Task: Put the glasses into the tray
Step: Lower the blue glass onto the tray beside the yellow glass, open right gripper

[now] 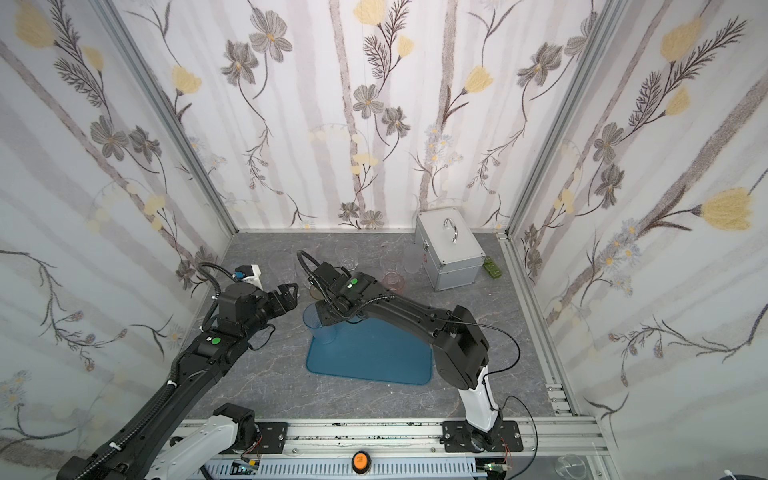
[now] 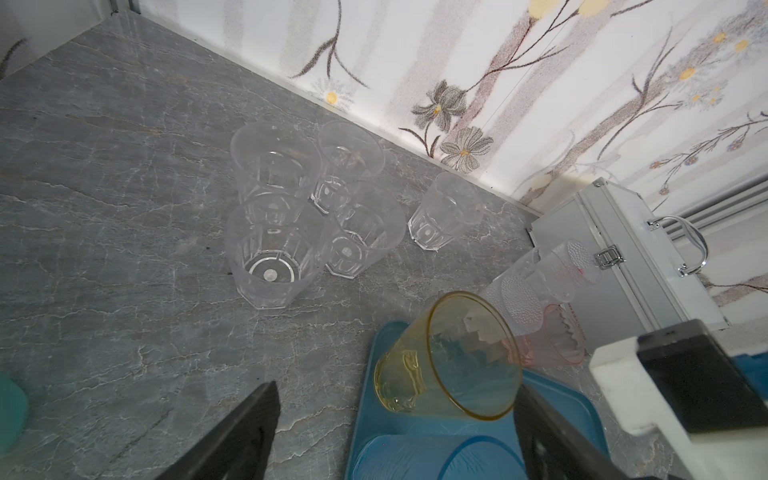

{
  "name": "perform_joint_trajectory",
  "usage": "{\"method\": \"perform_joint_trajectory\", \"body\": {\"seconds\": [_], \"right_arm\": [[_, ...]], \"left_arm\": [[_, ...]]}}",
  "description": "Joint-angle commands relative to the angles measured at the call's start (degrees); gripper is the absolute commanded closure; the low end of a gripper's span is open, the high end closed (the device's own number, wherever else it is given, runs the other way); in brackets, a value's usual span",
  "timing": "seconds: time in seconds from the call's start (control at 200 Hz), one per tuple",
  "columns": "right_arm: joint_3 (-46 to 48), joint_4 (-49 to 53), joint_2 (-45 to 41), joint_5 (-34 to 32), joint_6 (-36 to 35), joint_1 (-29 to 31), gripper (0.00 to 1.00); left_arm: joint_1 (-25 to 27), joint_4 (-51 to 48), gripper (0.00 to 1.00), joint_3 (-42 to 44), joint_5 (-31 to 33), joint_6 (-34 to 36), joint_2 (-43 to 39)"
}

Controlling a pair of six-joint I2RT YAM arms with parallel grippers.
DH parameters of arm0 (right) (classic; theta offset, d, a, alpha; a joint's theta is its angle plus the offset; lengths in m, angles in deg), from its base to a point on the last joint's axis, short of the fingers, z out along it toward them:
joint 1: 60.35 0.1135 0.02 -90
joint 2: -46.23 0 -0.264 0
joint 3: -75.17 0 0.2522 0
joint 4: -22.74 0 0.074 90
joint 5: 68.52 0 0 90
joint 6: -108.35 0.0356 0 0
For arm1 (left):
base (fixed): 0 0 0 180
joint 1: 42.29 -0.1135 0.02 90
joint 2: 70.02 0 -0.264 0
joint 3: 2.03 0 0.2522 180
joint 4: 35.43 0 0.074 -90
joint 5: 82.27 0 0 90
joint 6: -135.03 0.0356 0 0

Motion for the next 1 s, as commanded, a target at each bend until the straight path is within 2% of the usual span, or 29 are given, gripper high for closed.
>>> {"method": "perform_joint_trajectory", "body": {"seconds": [0.0, 0.21, 0.345, 0.445, 0.7, 0.994], "right_arm": [[0.8, -2.9, -1.2, 1.5, 0.9, -0.2, 0.74], [2.1, -3.7, -3.0, 2.6, 1.2, -0.1, 0.66], [3.2, -4.1, -5.5, 2.2, 0.6, -0.4, 0.54], [4.3, -5.0, -7.7, 2.4, 0.1, -0.9, 0.50], [12.7, -11.6, -14.7, 0.3, 0.9, -4.0, 0.49], [18.7, -16.2, -17.1, -0.3, 0.1, -5.1, 0.49]], "left_arm": [[0.0, 0.0, 0.09, -0.5, 0.0, -0.4, -0.2], [-0.6, -1.6, 0.09, -1.4, 1.5, 0.0, -0.2], [-6.4, -4.5, 0.11, -3.3, 0.3, 0.2, -0.2], [-9.3, -6.6, 0.11, -4.7, -0.7, 1.0, 0.1], [-16.9, -8.8, 0.11, -3.3, -1.5, 0.1, 1.0], [-20.1, -9.2, 0.11, -3.5, 6.1, 2.3, 6.1]]}}
